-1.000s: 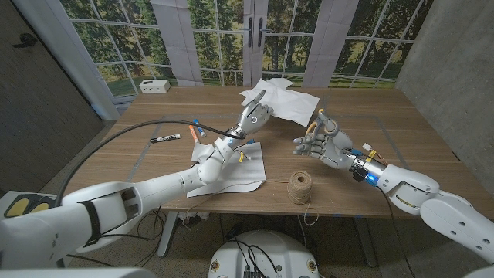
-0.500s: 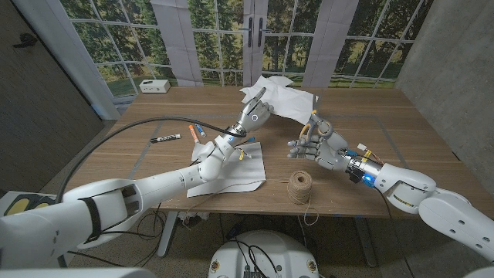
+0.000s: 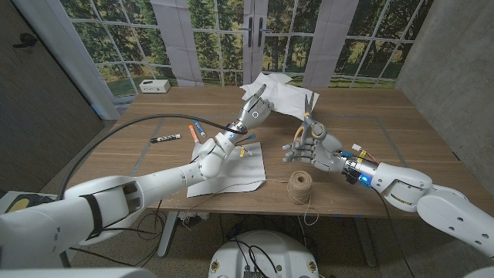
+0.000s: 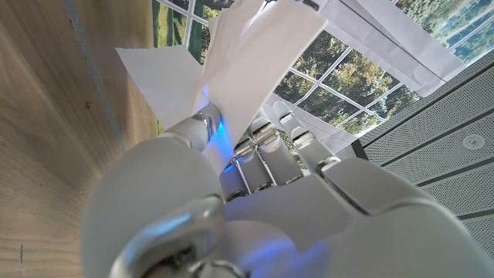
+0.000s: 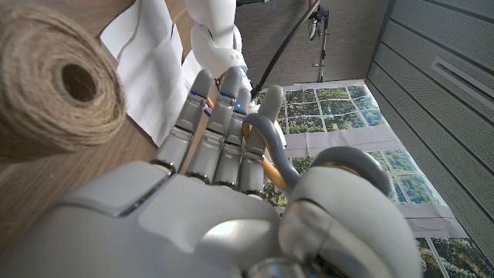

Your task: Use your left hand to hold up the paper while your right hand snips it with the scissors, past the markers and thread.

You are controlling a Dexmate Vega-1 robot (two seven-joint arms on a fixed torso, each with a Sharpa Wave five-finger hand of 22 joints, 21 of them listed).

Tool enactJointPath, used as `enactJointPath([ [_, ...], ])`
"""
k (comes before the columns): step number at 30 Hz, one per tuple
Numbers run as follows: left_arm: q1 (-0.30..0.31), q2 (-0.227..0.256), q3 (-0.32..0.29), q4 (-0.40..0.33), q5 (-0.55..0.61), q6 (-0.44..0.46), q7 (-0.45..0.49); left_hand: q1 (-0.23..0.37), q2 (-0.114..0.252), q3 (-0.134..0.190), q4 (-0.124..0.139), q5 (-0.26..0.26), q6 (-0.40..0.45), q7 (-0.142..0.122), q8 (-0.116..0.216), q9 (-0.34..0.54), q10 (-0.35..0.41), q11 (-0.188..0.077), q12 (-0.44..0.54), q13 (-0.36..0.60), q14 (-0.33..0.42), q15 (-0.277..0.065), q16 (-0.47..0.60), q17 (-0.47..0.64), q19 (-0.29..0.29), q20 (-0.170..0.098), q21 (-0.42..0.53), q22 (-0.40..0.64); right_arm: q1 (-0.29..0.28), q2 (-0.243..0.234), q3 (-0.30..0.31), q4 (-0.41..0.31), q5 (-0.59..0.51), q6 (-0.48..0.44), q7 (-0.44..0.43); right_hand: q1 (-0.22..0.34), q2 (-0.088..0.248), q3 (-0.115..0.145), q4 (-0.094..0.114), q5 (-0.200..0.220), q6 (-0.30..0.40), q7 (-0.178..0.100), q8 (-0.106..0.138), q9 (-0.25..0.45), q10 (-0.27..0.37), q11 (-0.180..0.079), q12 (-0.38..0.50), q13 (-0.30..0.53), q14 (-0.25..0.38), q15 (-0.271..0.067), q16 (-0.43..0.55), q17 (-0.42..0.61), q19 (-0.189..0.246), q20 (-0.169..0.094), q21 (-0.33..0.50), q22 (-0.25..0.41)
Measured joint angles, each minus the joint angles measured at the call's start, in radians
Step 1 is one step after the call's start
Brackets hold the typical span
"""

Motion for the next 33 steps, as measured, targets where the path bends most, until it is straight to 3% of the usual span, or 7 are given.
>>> enactJointPath([
  [16,-0.013,-0.008,0.005,0.005,-0.01,0.001,-0.002,-0.003,0.003,0.0,0.0,0.0,0.0,0.0,0.0,0.0,0.005,0.005,0.0,0.0,0.0,0.0,0.0,0.005,0.0,0.0,-0.007,0.0,0.035,-0.014,-0.035,-0.008,0.003,-0.024,-0.011,0.0,0.0,0.004,-0.004,-0.004,0.0,0.0,-0.001,-0.009,0.0,0.0,-0.002,0.0,0.0,0.0,0.0,0.0,0.007,0.0,-0.007,0.0],
  [21,-0.018,-0.011,0.008,0.004,-0.01,0.001,-0.003,-0.003,0.003,0.0,0.0,0.0,0.0,0.0,0.0,0.0,0.005,0.005,0.0,0.0,0.0,0.0,0.0,0.002,0.0,0.0,-0.007,0.0,0.038,-0.017,-0.038,-0.009,0.005,-0.033,-0.014,0.0,0.0,0.004,-0.004,-0.004,0.0,0.0,-0.005,-0.019,0.0,0.0,-0.002,0.0,0.004,-0.004,0.0,0.0,0.038,-0.031,-0.007,0.0],
  [33,-0.032,-0.021,0.017,0.008,-0.001,0.001,-0.01,-0.002,0.002,0.002,-0.003,-0.001,0.004,0.004,0.0,0.0,0.005,0.005,0.001,0.0,0.0,0.0,0.0,0.002,0.0,0.0,-0.007,0.0,0.058,-0.038,-0.07,-0.024,0.013,-0.054,-0.021,0.0,0.0,0.004,-0.004,-0.008,0.0,0.0,-0.012,-0.032,0.0,0.0,-0.005,0.0,0.004,-0.004,-0.006,0.0,0.024,-0.024,-0.019,0.0],
])
